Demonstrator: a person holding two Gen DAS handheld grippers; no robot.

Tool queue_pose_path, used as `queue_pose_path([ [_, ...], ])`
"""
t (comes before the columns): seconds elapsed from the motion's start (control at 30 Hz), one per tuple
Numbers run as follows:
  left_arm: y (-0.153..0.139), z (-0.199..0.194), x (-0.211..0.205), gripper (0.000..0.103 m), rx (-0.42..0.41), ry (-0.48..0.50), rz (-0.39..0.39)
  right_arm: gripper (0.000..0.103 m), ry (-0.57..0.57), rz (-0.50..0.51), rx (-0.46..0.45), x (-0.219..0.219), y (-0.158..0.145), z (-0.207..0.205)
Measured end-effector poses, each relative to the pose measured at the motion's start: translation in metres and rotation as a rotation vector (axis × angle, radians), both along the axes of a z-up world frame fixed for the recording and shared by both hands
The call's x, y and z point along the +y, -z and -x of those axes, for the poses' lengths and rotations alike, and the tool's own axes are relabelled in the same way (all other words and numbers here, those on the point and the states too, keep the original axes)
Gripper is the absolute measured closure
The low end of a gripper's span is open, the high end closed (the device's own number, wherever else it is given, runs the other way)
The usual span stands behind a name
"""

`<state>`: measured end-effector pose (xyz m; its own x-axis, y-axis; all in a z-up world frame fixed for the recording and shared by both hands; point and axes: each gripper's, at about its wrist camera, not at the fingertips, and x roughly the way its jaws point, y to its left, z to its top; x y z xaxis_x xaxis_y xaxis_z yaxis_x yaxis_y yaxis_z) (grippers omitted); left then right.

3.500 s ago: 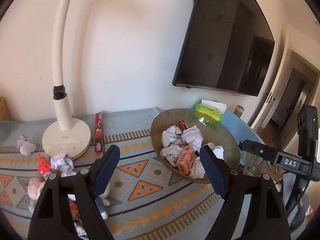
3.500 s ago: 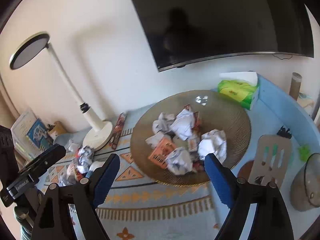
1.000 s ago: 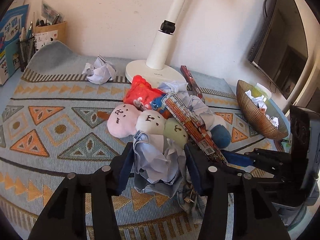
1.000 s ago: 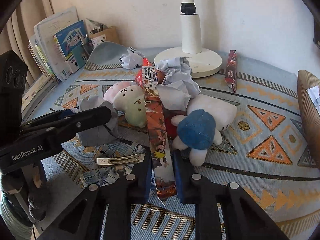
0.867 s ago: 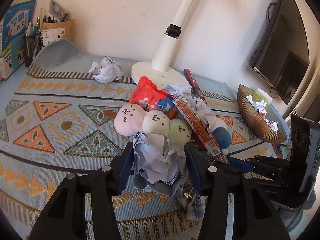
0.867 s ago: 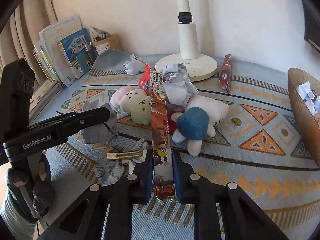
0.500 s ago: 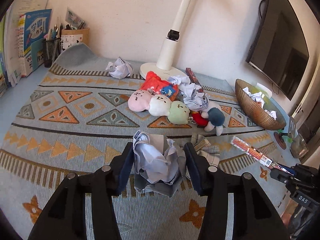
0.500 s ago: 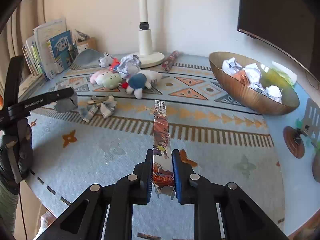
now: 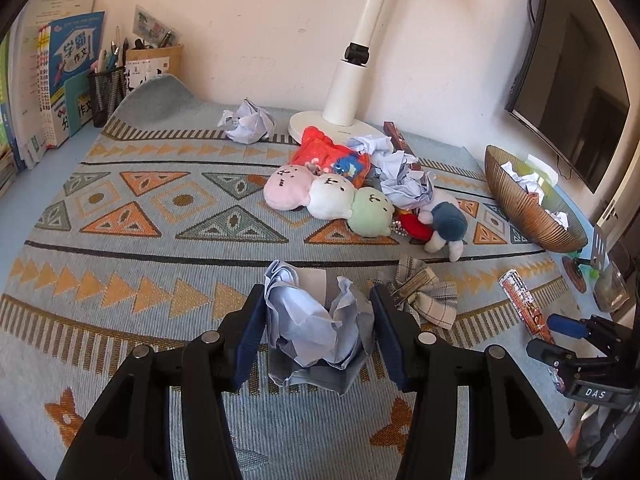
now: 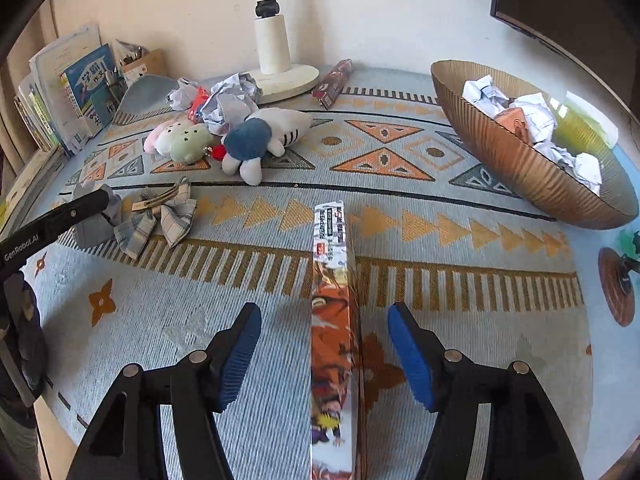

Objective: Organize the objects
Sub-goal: 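Carry the crumpled paper and long snack box toward the gold bowl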

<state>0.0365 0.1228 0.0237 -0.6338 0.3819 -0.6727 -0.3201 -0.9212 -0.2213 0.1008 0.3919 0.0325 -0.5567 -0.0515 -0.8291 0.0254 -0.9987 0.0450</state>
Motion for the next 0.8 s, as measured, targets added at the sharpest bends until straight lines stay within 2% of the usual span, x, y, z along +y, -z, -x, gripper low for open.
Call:
queue_pose_path([
  [0.1,0.001,0.001,0.000,0.051,-0.006,-0.007,0.001,0.041,-0.013,-0.005,0.037,-0.004,0.004,0.008],
  [0.13,0.001,0.002,-0.001,0.050,-0.009,-0.013,0.000,0.049,-0.022,-0.028,0.041,-0.007,0.004,0.007],
  [0.17,0.001,0.003,-0.002,0.050,-0.012,-0.017,-0.002,0.070,-0.042,-0.040,0.052,-0.012,0.003,0.005],
  [0.2,0.002,0.004,-0.002,0.050,-0.016,-0.020,-0.006,0.078,-0.072,-0.037,0.059,-0.015,0.003,0.002],
  [0.23,0.002,0.004,-0.003,0.050,-0.017,-0.022,-0.008,0.082,-0.090,-0.034,0.065,-0.017,0.002,0.000],
  [0.3,0.002,0.004,-0.004,0.050,-0.017,-0.029,-0.008,0.082,-0.086,-0.023,0.076,-0.016,0.001,-0.002],
  [0.47,0.001,0.003,-0.002,0.050,-0.005,-0.044,0.005,0.082,-0.049,0.115,0.063,0.006,0.002,0.003],
  [0.8,0.001,0.002,0.000,0.049,0.008,-0.038,0.019,0.082,-0.050,0.108,0.074,0.002,0.001,0.003],
])
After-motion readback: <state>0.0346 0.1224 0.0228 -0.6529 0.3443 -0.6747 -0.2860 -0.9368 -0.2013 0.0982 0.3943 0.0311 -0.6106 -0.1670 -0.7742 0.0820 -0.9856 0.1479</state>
